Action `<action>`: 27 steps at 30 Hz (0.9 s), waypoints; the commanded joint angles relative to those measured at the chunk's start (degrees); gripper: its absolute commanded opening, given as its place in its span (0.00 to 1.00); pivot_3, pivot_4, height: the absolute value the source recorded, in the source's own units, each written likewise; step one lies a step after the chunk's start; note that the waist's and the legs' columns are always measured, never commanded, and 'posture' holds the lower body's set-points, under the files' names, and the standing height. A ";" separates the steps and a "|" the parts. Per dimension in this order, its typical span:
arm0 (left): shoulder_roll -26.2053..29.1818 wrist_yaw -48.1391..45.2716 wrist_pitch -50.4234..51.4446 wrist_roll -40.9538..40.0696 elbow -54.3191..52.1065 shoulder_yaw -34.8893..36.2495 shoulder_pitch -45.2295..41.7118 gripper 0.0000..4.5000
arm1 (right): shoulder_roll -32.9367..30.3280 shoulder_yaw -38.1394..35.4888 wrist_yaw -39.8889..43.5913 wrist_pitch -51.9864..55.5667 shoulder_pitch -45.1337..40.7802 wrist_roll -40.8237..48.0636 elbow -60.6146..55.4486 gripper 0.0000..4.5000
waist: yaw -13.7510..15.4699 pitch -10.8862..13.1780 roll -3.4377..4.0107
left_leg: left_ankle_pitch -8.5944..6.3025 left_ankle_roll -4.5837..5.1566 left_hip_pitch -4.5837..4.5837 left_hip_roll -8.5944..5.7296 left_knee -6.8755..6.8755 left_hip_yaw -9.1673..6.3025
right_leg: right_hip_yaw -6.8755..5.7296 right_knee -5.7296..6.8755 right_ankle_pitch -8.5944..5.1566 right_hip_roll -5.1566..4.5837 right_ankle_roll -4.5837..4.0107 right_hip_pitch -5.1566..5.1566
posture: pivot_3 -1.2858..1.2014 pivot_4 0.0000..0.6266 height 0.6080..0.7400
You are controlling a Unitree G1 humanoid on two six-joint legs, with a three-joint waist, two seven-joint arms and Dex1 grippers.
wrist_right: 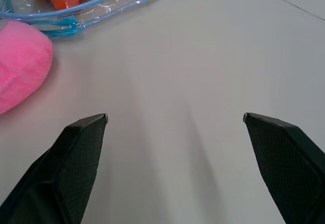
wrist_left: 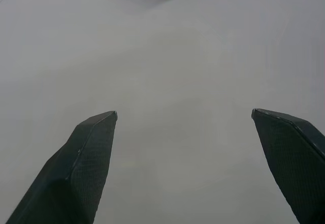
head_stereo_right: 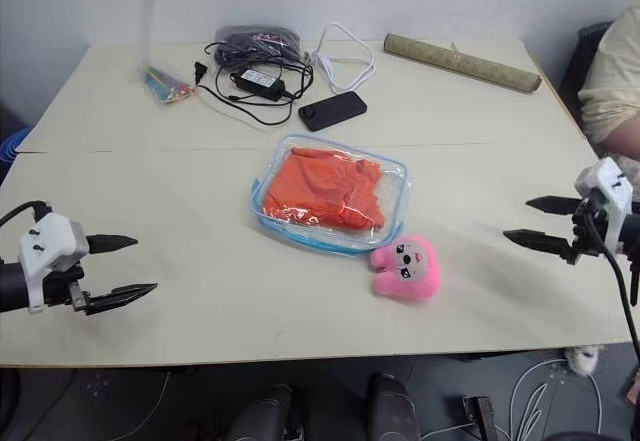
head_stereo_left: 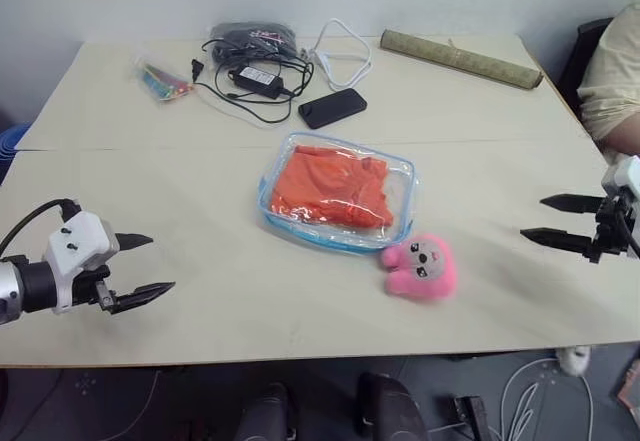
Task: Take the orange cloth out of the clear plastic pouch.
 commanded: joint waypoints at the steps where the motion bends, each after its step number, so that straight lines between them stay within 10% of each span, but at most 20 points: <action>1: -0.38 0.58 -1.04 0.20 0.08 2.32 0.20 0.99 | -0.39 -0.58 -0.37 -1.66 -1.11 -0.52 0.96 1.00 | 0.07 0.00 0.00 | 0.00 0.00 0.00 0.00 0.00 0.00 | 0.00 0.00 0.00 0.00 0.00 0.00 | 0.52 0.24 1.00; 27: -1.65 2.55 5.96 -4.82 -1.90 -2.07 -5.57 0.99 | 2.91 -0.76 -1.55 1.92 -1.58 1.57 -3.60 1.00 | 0.05 0.00 0.00 | 0.01 0.01 0.04 -0.02 0.07 0.04 | 0.06 0.12 0.00 0.00 0.00 0.01 | 0.52 0.24 1.00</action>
